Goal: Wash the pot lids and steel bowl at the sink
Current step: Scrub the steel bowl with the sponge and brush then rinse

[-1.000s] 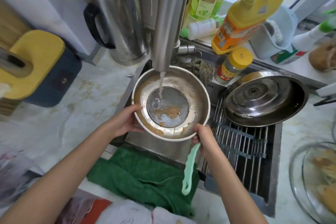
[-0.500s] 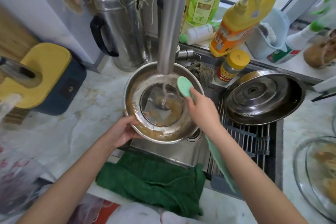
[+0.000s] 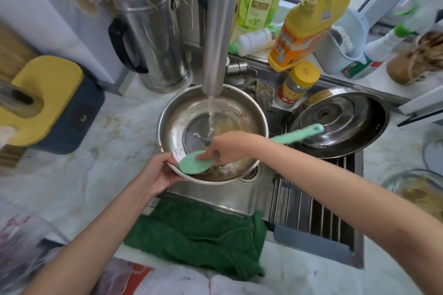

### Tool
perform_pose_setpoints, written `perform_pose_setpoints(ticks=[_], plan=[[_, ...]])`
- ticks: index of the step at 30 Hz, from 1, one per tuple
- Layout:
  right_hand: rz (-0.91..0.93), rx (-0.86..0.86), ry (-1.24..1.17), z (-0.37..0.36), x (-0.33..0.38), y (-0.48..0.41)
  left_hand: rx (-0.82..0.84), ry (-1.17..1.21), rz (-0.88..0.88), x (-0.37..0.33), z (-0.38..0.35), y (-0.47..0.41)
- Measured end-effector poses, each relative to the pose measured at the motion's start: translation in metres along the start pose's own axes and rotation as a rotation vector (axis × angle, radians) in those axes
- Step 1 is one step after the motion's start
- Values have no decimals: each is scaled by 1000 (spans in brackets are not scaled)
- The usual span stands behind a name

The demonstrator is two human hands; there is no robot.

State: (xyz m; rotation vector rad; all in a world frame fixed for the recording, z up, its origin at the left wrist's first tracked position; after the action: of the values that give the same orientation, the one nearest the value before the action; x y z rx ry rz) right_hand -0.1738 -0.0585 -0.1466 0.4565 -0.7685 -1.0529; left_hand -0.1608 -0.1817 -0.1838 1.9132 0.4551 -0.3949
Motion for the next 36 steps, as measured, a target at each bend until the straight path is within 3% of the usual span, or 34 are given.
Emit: perform_pose_setpoints(ticks=[4,6,8,11,14,16,19,21,23,27,30,32,36], plan=[[315,-422,503,40,32,10,55,-153,77,6,-6,7],[383,-500,644,47,31,6,82,-221,132,13,-9,10],[205,-400,786,50,8,-8,102,-266,189,20,-13,14],[-128,-213,746,49,-38,-10,92,-262,236,21,-13,18],[-237,-117,682,45,-59,-7,73,-239,265,18,-10,20],[-121,-166,729,43,-51,-14,65,-230,284,14,-8,20],[354,-486,717,44,-5,-16,87,-302,283,3,-10,18],[568,-656,752,49,21,-8,99,-327,282,-2,-12,16],[570,-667,855,50,26,-13,86,-342,294,-2,-12,17],[266,-567,896,58,-12,-26,67,-398,294,-5,-4,24],[186,-578,936,58,-23,-21,58,-374,298,-8,0,25],[275,-647,942,60,-3,-13,74,-406,299,-7,-6,26],[658,-778,843,49,50,1,107,-458,280,-7,-18,23]])
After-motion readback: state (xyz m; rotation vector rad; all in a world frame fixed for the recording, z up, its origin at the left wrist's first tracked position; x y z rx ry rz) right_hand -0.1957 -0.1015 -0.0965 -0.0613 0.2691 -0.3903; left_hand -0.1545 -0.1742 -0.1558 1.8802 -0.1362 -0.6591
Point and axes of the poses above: each hand's wrist, its own y-axis away from the middle knuckle, its own z-axis out of the back of the hand, x = y × z, the point moved 10 cm from there along -y, towards the middle knuckle
